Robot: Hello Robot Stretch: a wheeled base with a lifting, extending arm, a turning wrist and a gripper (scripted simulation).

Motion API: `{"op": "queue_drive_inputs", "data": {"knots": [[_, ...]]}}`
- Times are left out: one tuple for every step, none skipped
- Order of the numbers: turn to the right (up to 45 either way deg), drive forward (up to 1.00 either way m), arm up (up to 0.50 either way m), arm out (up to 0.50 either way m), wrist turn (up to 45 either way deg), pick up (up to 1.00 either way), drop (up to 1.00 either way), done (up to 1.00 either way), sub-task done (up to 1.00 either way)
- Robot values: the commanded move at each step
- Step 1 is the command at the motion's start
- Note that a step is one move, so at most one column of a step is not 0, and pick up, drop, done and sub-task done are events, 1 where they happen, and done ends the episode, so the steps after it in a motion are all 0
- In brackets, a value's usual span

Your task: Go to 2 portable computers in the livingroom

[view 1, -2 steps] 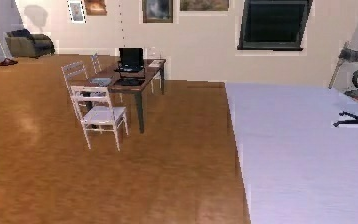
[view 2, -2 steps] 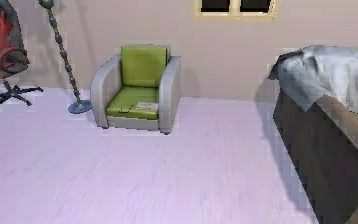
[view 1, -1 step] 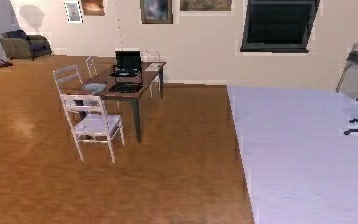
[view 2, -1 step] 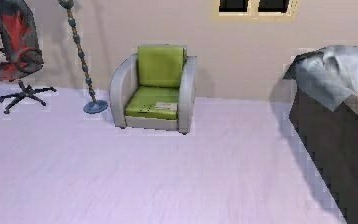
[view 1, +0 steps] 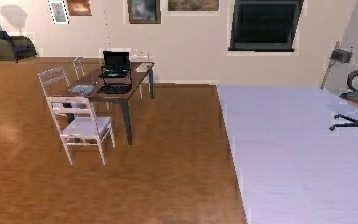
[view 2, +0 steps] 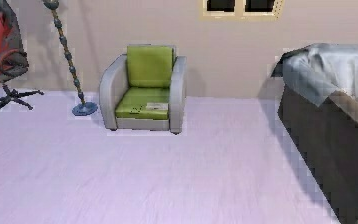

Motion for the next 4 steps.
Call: {"op": "queue_drive_inputs", "data": {"knots": [[0.0,1.0,0.0,0.0,0.0,0.0,0.0,0.0,0.0],[0.0,0.4,0.0,0.0,0.0,0.0,0.0,0.0,0.0],[-45.0,0.0,0.0,0.0,0.0,0.0,0.0,0.0,0.0],[0.0,0.0,0.0,0.0,0.0,0.0,0.0,0.0,1.0]]}}
